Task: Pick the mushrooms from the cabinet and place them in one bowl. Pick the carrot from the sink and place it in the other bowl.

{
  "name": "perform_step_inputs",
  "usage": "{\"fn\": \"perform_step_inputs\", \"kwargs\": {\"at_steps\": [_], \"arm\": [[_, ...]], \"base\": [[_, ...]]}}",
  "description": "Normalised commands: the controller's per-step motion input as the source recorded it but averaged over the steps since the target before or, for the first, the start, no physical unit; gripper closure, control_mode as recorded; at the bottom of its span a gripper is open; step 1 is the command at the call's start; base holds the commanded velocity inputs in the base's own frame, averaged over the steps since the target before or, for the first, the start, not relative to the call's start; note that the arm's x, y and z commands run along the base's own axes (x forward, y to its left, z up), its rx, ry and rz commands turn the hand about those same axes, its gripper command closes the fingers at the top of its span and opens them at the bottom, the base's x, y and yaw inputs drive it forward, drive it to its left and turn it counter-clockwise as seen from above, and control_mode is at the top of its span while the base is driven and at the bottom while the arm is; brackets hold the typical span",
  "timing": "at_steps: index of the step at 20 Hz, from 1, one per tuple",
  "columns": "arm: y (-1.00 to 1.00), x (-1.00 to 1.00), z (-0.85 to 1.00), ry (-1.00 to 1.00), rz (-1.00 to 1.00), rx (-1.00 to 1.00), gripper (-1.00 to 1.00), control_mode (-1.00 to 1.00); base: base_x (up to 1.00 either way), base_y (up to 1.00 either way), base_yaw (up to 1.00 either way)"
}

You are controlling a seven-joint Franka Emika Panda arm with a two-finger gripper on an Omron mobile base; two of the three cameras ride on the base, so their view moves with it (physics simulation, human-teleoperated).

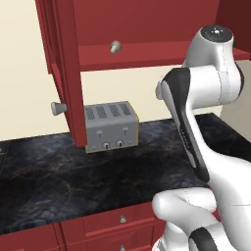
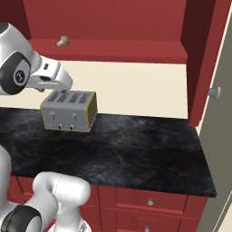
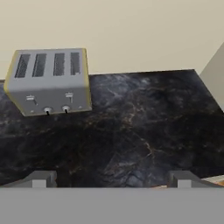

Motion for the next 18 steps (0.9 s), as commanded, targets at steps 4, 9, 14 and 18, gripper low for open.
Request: {"fn": "perform_step_inputs", "kwargs": {"at_steps": [4, 9, 14, 18], "arm": [[0.07, -0.21, 0.82, -0.15, 0.05, 0.05, -1.0, -1.0], [0.0, -0.33, 0.17, -0.34, 0.18, 0.06, -1.0, -1.0], [0.07, -0.16, -0.03, -0.45, 0.21, 0.0, -1.0, -1.0], [0.37, 0.16, 0.46, -0.26, 0.02, 0.01, -1.0, -1.0]], "base": [[0.0, 0.0, 0.0], [0.0, 0.0, 0.0], [0.0, 0.0, 0.0], [0.0, 0.0, 0.0]]}}
